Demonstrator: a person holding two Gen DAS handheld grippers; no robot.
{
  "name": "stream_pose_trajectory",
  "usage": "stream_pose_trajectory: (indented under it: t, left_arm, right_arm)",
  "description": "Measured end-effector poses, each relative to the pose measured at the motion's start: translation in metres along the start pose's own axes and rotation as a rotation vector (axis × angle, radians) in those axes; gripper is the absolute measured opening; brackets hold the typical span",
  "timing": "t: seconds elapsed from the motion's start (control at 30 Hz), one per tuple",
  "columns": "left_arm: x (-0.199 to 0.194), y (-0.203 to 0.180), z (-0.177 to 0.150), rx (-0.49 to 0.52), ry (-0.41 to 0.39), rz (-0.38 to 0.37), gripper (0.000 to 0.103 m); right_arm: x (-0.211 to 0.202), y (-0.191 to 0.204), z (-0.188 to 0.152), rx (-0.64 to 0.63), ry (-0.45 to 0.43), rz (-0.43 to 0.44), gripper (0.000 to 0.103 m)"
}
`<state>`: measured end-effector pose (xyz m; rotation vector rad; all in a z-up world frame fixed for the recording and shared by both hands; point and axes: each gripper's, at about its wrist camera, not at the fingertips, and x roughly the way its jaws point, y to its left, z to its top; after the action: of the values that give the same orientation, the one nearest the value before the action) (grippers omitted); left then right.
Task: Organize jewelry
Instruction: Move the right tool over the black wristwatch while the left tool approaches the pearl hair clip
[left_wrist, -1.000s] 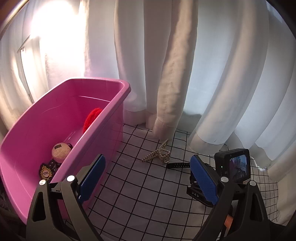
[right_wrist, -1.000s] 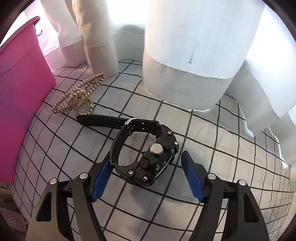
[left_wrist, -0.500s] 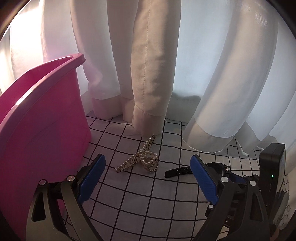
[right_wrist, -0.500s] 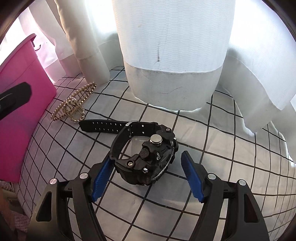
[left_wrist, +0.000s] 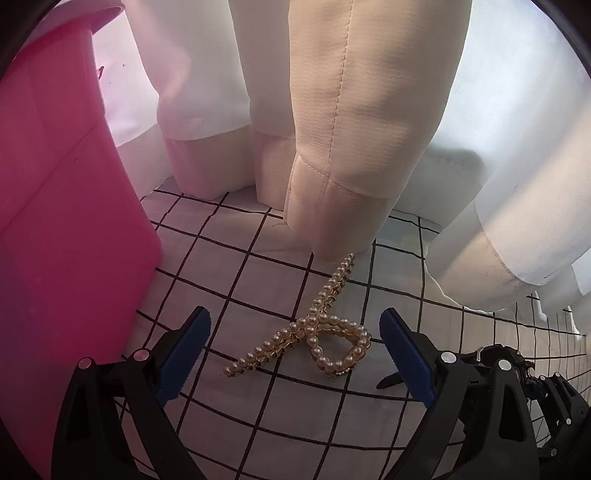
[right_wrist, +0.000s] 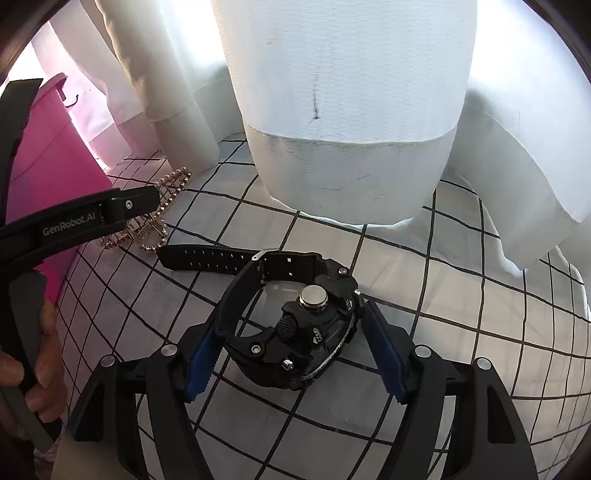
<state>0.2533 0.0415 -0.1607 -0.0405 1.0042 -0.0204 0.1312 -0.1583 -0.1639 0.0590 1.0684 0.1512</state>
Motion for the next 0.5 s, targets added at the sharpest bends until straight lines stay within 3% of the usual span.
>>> stream_pose_trajectory:
  t: [0.5]
  left_arm:
    - [0.041,0.005,0.003,0.010,0.059,0.026,0.092]
  right_arm:
    - [0.012,0.011,0.010,-0.026,0.006,-0.063,0.070]
